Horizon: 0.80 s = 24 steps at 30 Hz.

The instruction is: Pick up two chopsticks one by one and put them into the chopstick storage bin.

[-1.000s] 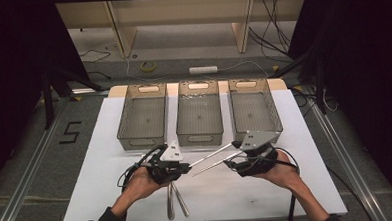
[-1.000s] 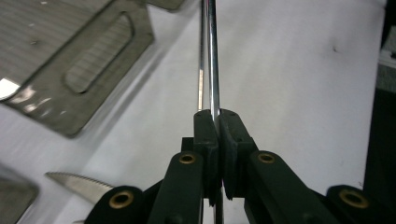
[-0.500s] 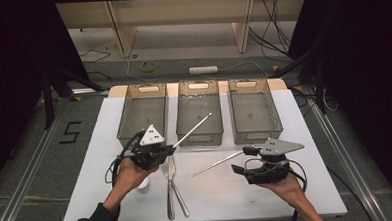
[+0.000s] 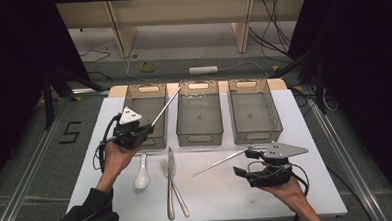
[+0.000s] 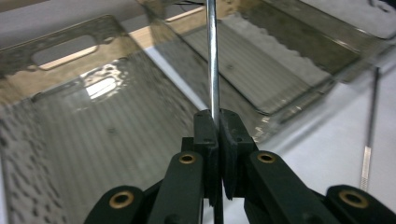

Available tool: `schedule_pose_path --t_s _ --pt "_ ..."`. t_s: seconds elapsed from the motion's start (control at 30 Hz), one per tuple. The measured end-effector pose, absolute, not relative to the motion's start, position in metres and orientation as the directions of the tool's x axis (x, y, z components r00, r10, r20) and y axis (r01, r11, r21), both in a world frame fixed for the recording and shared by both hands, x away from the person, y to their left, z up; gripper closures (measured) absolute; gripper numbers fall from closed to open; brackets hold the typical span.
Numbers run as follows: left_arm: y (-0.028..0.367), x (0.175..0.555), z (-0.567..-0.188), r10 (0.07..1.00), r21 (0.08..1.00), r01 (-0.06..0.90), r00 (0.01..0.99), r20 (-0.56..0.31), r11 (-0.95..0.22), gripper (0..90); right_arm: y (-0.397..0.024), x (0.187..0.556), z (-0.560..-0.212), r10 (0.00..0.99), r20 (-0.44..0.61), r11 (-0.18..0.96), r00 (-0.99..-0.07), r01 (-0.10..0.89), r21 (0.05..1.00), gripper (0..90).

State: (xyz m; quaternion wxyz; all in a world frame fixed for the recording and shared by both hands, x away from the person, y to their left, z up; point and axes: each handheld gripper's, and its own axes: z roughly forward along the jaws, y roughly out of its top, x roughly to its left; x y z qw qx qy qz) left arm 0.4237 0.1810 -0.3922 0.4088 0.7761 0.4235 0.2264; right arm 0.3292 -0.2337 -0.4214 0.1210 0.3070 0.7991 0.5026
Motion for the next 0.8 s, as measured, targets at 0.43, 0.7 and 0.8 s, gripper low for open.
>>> schedule_pose_path --t_s 0.43,0.7,0.8 --pt "0.196 0.465 -0.402 0.890 0.821 0.507 0.455 0.003 -0.262 85.9 -0.231 0.326 -0.422 0.598 0.132 0.295 -0.790 0.371 0.880 26.8" --pt "0.210 0.478 -0.412 0.916 0.816 0.537 0.400 -0.023 -0.214 85.9 -0.229 0.325 -0.423 0.592 0.131 0.305 -0.795 0.372 0.877 26.9" --pt "0.214 0.479 -0.415 0.924 0.812 0.546 0.383 -0.023 -0.206 85.8 -0.228 0.325 -0.423 0.590 0.130 0.309 -0.797 0.372 0.875 26.8"
